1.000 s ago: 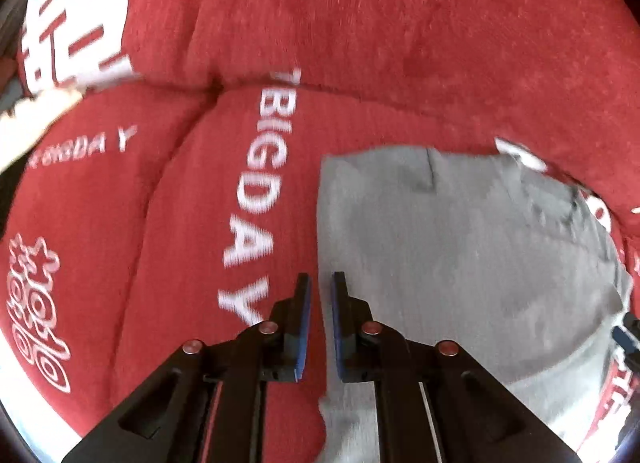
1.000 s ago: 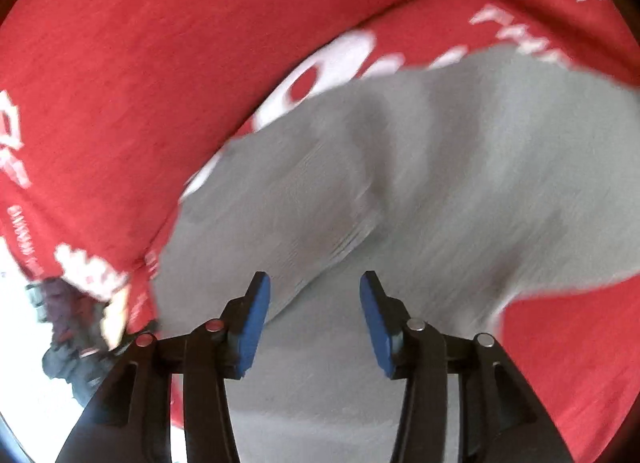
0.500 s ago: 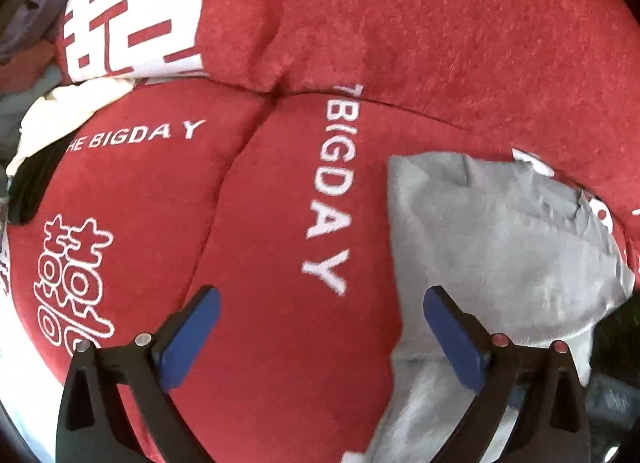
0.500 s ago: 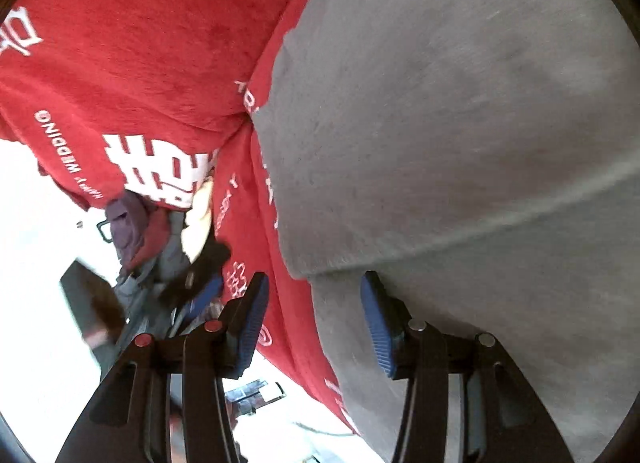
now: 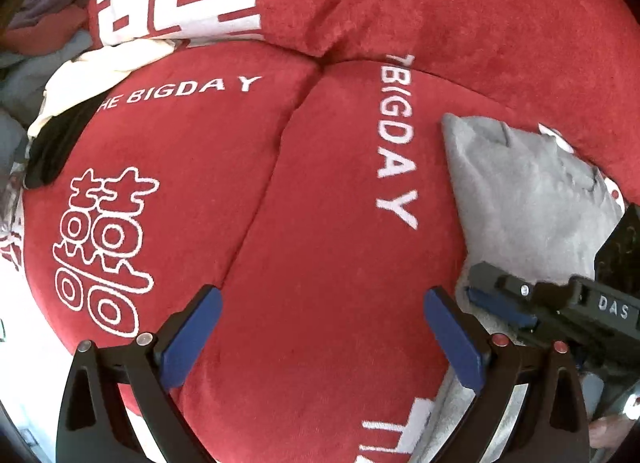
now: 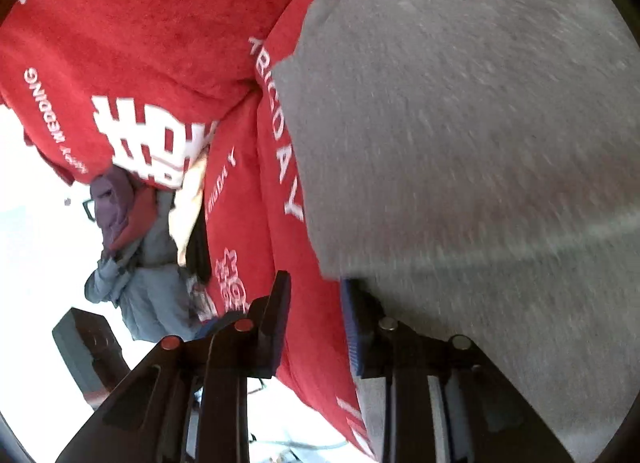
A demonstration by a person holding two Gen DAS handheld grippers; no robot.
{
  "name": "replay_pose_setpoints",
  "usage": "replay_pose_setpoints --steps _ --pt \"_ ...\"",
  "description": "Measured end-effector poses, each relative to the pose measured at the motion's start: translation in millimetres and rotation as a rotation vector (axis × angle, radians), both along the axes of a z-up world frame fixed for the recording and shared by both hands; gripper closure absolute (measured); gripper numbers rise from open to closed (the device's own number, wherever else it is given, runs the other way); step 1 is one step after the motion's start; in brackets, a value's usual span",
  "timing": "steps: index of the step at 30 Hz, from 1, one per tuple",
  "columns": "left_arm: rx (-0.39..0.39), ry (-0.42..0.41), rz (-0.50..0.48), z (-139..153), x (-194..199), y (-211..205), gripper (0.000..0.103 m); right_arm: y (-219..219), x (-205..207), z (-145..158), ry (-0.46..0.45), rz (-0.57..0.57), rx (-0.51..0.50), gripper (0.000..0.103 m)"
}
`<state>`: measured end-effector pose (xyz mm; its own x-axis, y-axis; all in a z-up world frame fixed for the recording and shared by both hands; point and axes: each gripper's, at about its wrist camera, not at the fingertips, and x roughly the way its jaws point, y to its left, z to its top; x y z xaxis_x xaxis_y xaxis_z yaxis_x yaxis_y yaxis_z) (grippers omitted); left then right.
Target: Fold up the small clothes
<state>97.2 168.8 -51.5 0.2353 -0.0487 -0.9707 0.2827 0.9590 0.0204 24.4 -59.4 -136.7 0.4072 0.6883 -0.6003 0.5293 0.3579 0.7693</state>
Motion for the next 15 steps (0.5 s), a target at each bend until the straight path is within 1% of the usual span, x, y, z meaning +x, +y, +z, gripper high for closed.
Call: replay_pose_setpoints --steps 1,2,3,4,8,15 --pt "-0.003 0.006 -0.011 1 -3 -3 0.002 -1 -4 4 0.000 0.025 -0.014 0.069" --pt "-0.004 0.012 -0.025 2 -6 -8 0.002 -3 -11 11 0.002 0.058 -0.040 0.057" --pt "-0.004 0.017 -0.040 3 -10 -14 0.002 -7 -19 16 0.005 0.080 -0.063 0.052" --pt "-0.004 0.020 -0.056 4 -14 -21 0.002 -14 -30 23 0.011 0.095 -0.092 0.050" --pt "-0.020 0.027 -0.134 11 -35 -54 0.002 -50 -71 41 0.049 0.073 -0.154 0.049" --pt "-0.047 0.069 -0.255 16 -79 -124 0.002 -133 -150 64 0.136 -0.081 -0.225 0.049"
